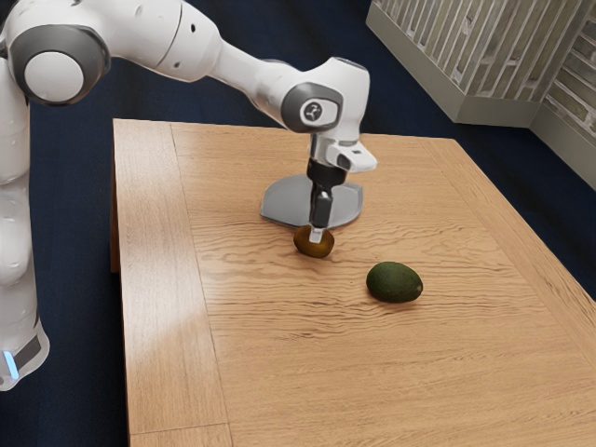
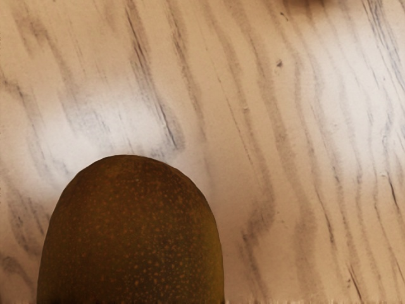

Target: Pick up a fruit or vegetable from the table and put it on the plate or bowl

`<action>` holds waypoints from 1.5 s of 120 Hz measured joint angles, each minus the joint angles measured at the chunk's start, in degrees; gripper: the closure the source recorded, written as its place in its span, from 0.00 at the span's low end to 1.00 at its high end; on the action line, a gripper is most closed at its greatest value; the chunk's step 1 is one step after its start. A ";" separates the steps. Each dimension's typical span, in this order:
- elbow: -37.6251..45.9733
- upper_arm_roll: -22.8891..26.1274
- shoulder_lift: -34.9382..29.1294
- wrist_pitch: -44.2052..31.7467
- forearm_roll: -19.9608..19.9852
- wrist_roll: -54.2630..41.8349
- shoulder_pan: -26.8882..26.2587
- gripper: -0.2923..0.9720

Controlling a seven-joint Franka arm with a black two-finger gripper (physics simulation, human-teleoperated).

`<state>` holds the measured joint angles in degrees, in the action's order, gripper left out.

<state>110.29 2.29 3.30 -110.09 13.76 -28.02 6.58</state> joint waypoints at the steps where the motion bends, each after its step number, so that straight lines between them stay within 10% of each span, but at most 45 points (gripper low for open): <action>1: 0.08 0.00 0.02 -0.04 -0.02 -0.09 0.02 0.24; 78: 1.17 -0.26 1.74 -1.44 -0.32 -4.18 0.03 0.26; 111: 1.17 -0.24 1.88 -2.62 -1.16 -5.00 0.13 0.58; 180: -2.24 -0.61 0.69 -3.35 -3.31 -5.01 -0.07 0.66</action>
<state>108.06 1.67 3.98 -113.44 10.45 -33.03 6.51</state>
